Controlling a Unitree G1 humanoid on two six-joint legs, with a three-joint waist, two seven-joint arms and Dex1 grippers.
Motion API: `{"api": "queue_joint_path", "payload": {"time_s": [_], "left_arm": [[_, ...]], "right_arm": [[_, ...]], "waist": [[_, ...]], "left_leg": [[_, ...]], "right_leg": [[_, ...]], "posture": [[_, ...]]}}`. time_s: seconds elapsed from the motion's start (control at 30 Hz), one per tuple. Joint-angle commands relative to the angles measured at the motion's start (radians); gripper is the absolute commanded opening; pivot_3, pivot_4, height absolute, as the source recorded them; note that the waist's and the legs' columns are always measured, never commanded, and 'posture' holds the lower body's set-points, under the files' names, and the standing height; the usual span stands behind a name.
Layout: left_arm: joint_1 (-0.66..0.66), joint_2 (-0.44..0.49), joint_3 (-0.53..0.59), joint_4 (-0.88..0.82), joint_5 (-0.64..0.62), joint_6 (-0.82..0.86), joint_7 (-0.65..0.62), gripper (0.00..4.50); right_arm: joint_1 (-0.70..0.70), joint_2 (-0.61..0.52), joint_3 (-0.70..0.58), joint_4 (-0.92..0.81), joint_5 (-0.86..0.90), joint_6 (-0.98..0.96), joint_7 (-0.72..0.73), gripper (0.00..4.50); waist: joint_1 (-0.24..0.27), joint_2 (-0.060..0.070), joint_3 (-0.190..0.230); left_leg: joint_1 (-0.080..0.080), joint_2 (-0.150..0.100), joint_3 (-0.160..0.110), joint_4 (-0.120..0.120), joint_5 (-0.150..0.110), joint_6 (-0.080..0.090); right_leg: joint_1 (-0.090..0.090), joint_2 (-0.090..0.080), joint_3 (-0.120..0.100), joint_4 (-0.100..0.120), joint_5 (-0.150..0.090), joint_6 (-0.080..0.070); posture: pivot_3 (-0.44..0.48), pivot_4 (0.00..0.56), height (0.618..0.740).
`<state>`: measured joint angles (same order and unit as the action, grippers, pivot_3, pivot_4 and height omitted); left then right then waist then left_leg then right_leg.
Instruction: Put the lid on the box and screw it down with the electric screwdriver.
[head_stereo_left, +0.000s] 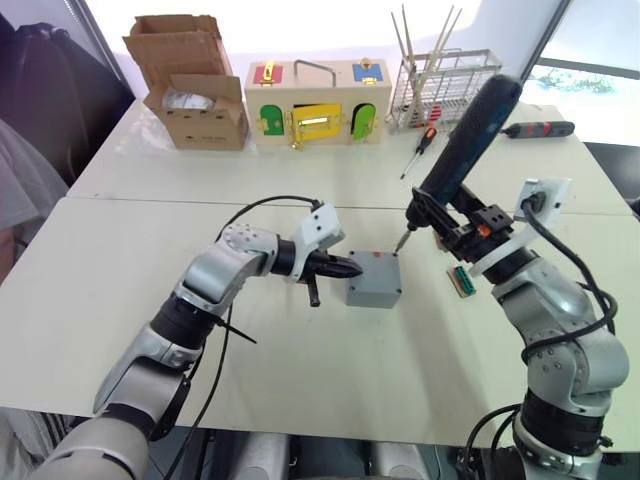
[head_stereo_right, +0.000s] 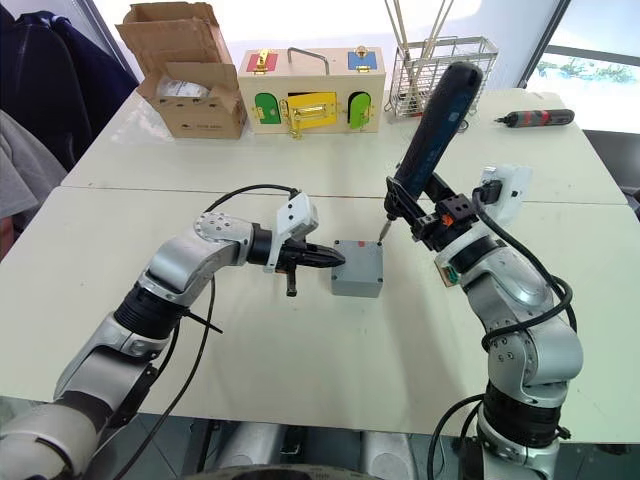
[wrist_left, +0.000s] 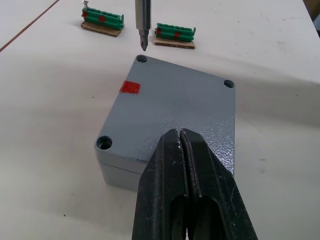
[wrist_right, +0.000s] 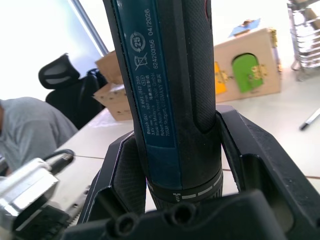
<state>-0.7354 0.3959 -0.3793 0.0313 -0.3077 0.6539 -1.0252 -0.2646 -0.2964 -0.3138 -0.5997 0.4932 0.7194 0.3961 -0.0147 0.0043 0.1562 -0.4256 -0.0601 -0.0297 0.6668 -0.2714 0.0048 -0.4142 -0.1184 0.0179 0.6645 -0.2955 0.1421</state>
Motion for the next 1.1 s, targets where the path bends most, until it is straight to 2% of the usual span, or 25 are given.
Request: {"api": "queue_joint_path", "payload": {"time_s": [0.03,0.63,1.1], "left_arm": [[0.007,-0.002,-0.001,-0.018,0.005,-0.004,-0.011,0.00],[0.021,-0.006,0.001,-0.032,0.012,0.003,-0.004,0.00],[0.022,-0.018,0.009,-0.027,0.014,-0.003,0.005,0.00]], "right_arm": [[0.002,-0.008,0.014,-0.030,0.009,-0.056,-0.010,1.88],[-0.044,-0.025,0.031,-0.023,0.061,-0.073,-0.062,1.88],[0.013,-0.042,0.077,-0.004,0.033,-0.114,-0.061,1.88]], "waist": [[0.000,0.000,0.000],[0.001,0.000,0.000],[0.001,0.000,0.000]], "left_leg": [[0.000,0.000,0.000,0.000,0.000,0.000],[0.000,0.000,0.000,0.000,0.000,0.000],[0.000,0.000,0.000,0.000,0.000,0.000]], "right_leg": [[0.000,0.000,0.000,0.000,0.000,0.000],[0.000,0.000,0.000,0.000,0.000,0.000],[0.001,0.000,0.000,0.000,0.000,0.000]], "posture": [[0.000,0.150,0.739],[0.000,0.150,0.739],[0.000,0.150,0.739]]}}
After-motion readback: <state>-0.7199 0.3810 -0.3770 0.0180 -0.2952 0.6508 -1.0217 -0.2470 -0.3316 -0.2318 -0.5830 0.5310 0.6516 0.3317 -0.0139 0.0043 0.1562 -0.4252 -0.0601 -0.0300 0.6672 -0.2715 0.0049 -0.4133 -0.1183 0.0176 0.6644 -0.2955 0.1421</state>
